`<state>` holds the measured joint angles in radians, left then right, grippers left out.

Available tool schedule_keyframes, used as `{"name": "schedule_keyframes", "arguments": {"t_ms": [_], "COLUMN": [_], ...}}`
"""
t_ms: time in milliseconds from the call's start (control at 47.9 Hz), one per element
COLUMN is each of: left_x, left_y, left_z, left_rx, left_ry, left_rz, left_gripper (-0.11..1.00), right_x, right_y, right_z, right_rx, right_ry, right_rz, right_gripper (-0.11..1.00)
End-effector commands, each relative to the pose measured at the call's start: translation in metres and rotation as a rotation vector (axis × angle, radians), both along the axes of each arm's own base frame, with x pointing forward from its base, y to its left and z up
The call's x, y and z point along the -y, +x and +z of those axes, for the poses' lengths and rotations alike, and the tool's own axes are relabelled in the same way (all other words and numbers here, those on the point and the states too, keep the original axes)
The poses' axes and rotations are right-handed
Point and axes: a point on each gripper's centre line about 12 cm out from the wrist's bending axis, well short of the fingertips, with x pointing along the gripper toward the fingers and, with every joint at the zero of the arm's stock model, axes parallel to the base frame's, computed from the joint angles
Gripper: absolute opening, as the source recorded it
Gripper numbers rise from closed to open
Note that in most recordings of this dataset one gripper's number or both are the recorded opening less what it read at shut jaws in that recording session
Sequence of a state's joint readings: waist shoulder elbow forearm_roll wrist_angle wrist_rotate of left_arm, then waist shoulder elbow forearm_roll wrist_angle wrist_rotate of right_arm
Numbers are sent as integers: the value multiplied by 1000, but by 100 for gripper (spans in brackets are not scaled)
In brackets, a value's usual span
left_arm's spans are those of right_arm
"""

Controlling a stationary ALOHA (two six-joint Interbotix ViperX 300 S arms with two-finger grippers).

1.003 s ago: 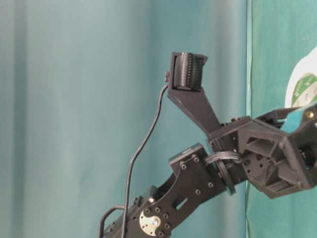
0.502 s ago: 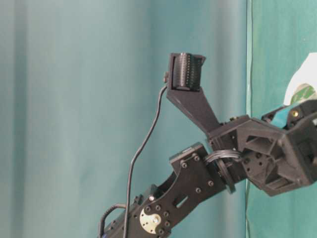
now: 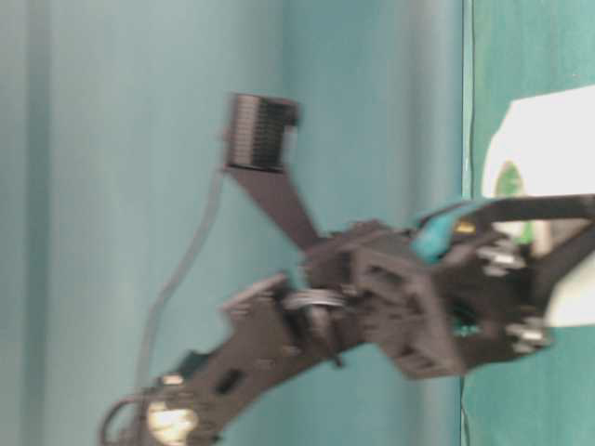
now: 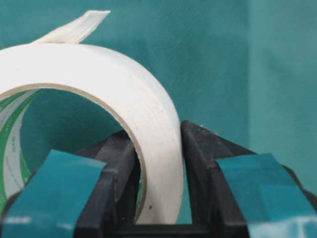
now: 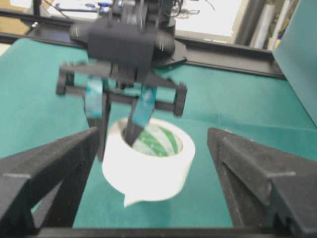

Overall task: Peel off the duct tape with your right arm.
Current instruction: 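Lift the tape roll upright with the left gripper, free end up, then reach the right gripper to the tape's free end and pinch it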

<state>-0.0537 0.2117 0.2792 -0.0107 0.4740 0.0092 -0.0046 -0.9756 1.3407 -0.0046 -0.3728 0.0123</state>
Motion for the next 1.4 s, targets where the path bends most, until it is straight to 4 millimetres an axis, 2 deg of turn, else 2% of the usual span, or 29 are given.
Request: {"name": "schedule_keyframes", "arguments": {"t_ms": [0, 209, 460, 1087, 1379], "left_x": [0, 0, 0, -9, -9], "left_y": [4, 2, 5, 6, 6], "left_z": [52, 91, 114, 108, 110], "left_rx": [90, 95, 92, 69, 71], "left_ry": [-3, 2, 25, 34, 34], "left_rz": [-2, -9, -40, -30, -30], "left_gripper": [22, 22, 22, 22, 22], "right_x": [0, 0, 0, 1, 4], "right_y": [1, 2, 12, 80, 96], "right_z": [4, 4, 0, -8, -9], "right_rx": [17, 11, -9, -130, -100], "right_ry": [-2, 0, 9, 47, 79], "right_rz": [-1, -1, -1, -8, -31], "right_gripper": [86, 86, 86, 86, 85]}}
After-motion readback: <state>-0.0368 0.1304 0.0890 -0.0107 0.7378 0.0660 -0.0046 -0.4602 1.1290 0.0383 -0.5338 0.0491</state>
